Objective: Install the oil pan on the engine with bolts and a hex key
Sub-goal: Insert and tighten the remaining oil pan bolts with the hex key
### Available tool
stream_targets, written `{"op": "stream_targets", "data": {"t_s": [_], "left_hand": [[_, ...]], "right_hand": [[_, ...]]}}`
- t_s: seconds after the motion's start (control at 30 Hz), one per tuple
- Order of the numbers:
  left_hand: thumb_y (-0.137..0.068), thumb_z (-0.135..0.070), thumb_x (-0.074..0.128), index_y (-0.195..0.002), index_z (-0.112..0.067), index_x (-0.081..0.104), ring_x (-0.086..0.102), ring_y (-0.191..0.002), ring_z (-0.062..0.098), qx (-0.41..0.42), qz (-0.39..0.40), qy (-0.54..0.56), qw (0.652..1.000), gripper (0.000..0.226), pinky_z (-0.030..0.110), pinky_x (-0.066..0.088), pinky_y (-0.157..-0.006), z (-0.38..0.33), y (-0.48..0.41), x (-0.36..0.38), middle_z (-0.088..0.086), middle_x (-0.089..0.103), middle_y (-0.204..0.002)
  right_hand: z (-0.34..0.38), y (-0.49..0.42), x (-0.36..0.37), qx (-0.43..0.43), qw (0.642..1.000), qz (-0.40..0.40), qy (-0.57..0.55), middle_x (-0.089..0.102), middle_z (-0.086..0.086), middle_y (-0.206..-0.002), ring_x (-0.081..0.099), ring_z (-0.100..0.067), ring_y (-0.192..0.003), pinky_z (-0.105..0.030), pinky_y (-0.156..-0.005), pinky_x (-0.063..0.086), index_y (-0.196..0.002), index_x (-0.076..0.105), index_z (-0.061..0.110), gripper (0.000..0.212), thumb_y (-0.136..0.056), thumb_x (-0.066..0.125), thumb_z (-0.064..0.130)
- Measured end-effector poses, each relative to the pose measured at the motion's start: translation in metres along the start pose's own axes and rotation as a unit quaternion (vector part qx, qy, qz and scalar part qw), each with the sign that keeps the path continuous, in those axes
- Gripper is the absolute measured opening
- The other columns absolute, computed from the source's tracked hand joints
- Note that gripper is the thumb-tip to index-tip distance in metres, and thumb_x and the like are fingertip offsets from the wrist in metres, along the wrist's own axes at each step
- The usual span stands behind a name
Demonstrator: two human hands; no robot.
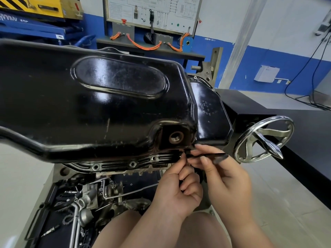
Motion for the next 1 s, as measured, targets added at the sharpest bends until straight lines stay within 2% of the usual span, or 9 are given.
{"op": "stream_targets", "data": {"t_s": [0.1,0.23,0.33,0.47,0.53,0.63,0.77,0.9,1.0], "left_hand": [[-0.079,-0.025,0.062,-0.064,-0.010,0.060,0.023,-0.024,0.005,0.001,0.001,-0.005,1.000,0.022,0.013,0.016,-0.024,0.001,0.000,0.000,-0.008,0.029,-0.038],[-0.080,-0.024,0.062,-0.064,-0.011,0.059,0.023,-0.024,0.005,-0.004,0.005,-0.018,1.000,0.021,0.013,0.016,-0.024,0.001,0.002,0.002,-0.008,0.030,-0.038],[-0.080,-0.023,0.063,-0.059,-0.012,0.057,0.022,-0.025,0.004,0.003,-0.004,-0.024,1.000,0.024,0.014,0.016,-0.024,0.000,0.002,0.002,-0.008,0.029,-0.038],[-0.078,-0.022,0.064,-0.066,-0.013,0.054,0.022,-0.025,0.004,0.011,-0.007,-0.026,1.000,0.018,0.015,0.016,-0.024,0.000,0.002,0.003,-0.008,0.030,-0.038],[-0.077,-0.022,0.063,-0.067,-0.014,0.054,0.022,-0.025,0.004,0.013,-0.007,-0.029,0.999,0.016,0.015,0.016,-0.024,0.000,0.002,0.003,-0.008,0.029,-0.038],[-0.076,-0.023,0.064,-0.064,-0.012,0.058,0.023,-0.025,0.004,0.007,0.008,-0.027,1.000,0.017,0.014,0.016,-0.024,0.003,0.003,0.004,-0.008,0.030,-0.038],[-0.076,-0.023,0.063,-0.059,-0.011,0.063,0.024,-0.025,0.004,0.010,0.026,-0.029,0.999,0.021,0.014,0.016,-0.024,0.005,0.004,0.008,-0.008,0.031,-0.038],[-0.076,-0.021,0.065,-0.070,-0.011,0.062,0.024,-0.026,0.004,0.026,0.021,-0.020,0.999,0.012,0.014,0.017,-0.024,0.005,0.002,0.009,-0.008,0.031,-0.039],[-0.073,-0.022,0.067,-0.065,-0.011,0.060,0.023,-0.025,0.004,0.029,0.017,-0.013,0.999,0.015,0.014,0.016,-0.025,0.006,0.003,0.009,-0.008,0.030,-0.039]], "right_hand": [[-0.002,-0.001,-0.005,0.017,0.999,-0.034,0.004,0.072,0.011,-0.083,0.071,-0.011,-0.080,-0.035,-0.075,0.057,-0.085,0.072,0.033,0.016,-0.080,0.065,0.019],[-0.002,-0.003,-0.006,0.027,0.998,-0.049,-0.008,0.072,0.009,-0.082,0.071,-0.016,-0.079,-0.041,-0.074,0.056,-0.081,0.068,0.029,0.011,-0.073,0.072,0.023],[-0.002,-0.002,-0.002,0.022,0.999,-0.034,-0.015,0.072,0.008,-0.086,0.071,-0.017,-0.082,-0.041,-0.075,0.056,-0.085,0.064,0.031,0.012,-0.077,0.069,0.024],[-0.004,0.002,0.000,0.026,0.999,-0.007,-0.036,0.072,0.005,-0.095,0.070,-0.019,-0.086,-0.037,-0.081,0.055,-0.106,0.061,0.034,0.030,-0.086,0.056,0.012],[-0.008,0.003,-0.002,0.033,0.998,-0.012,-0.043,0.073,0.003,-0.095,0.071,-0.018,-0.085,-0.037,-0.080,0.055,-0.104,0.066,0.030,0.029,-0.087,0.055,0.009],[-0.006,0.002,-0.005,0.026,0.999,-0.030,-0.008,0.073,0.009,-0.085,0.070,-0.010,-0.079,-0.025,-0.074,0.056,-0.089,0.071,0.028,0.026,-0.085,0.065,0.003],[-0.007,-0.003,-0.009,0.037,0.998,-0.055,0.002,0.072,0.015,-0.076,0.068,-0.003,-0.072,-0.012,-0.066,0.050,-0.077,0.071,0.031,0.021,-0.075,0.074,0.010],[-0.001,-0.001,-0.007,0.022,0.999,-0.015,0.030,0.070,0.015,-0.093,0.067,-0.006,-0.091,-0.016,-0.081,0.049,-0.103,0.065,0.034,0.032,-0.082,0.067,0.009],[0.004,0.002,-0.006,0.008,0.999,0.020,0.032,0.067,0.018,-0.106,0.064,-0.007,-0.101,-0.017,-0.087,0.048,-0.116,0.059,0.032,0.041,-0.082,0.055,0.008]]}}
Point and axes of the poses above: each hand's wrist, its own y-axis away from the middle knuckle, its own x-axis out of the palm, z = x × y, the point moved 9 cm from there along -y, towards the middle knuckle
